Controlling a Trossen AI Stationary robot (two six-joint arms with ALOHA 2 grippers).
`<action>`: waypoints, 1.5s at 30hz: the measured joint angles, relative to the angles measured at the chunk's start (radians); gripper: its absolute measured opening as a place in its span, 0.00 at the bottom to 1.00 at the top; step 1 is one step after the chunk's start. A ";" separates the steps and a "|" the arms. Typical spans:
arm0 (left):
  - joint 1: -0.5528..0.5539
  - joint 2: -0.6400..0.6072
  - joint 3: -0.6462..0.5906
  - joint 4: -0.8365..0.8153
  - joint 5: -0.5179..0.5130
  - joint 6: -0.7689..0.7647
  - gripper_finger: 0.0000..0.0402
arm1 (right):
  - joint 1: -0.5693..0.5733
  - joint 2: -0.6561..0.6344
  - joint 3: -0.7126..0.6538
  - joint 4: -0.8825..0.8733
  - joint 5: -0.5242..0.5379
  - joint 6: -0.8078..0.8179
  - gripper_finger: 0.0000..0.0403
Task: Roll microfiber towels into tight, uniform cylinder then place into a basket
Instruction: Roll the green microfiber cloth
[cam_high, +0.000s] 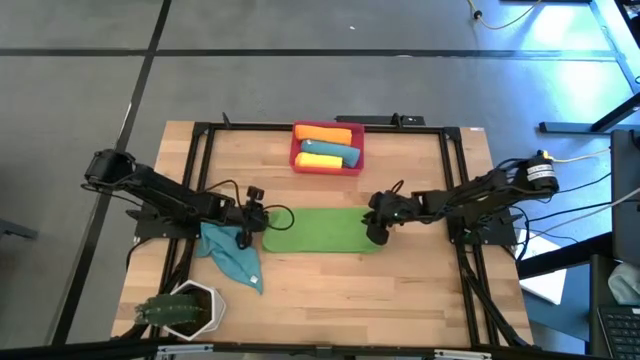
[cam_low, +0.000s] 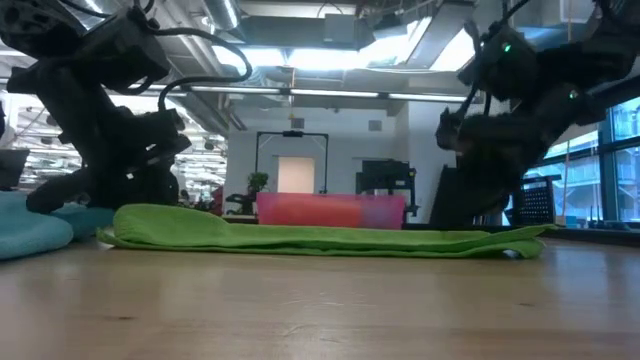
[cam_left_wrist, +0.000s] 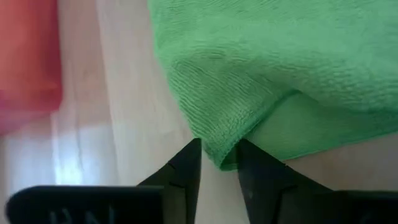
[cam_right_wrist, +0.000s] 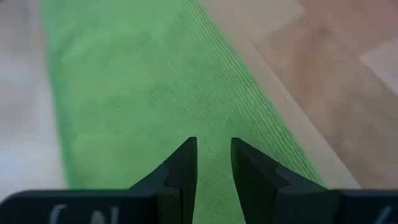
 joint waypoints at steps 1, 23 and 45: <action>0.000 0.000 0.000 0.000 -0.010 0.000 0.20 | -0.002 0.012 0.000 0.000 0.000 0.000 0.24; 0.112 0.000 -0.001 -0.018 -0.165 -0.036 0.00 | -0.002 0.093 0.008 -0.052 0.005 -0.003 0.24; 0.156 -0.189 -0.002 -0.060 -0.158 -0.056 0.03 | 0.000 0.072 0.110 -0.222 -0.100 -0.097 0.24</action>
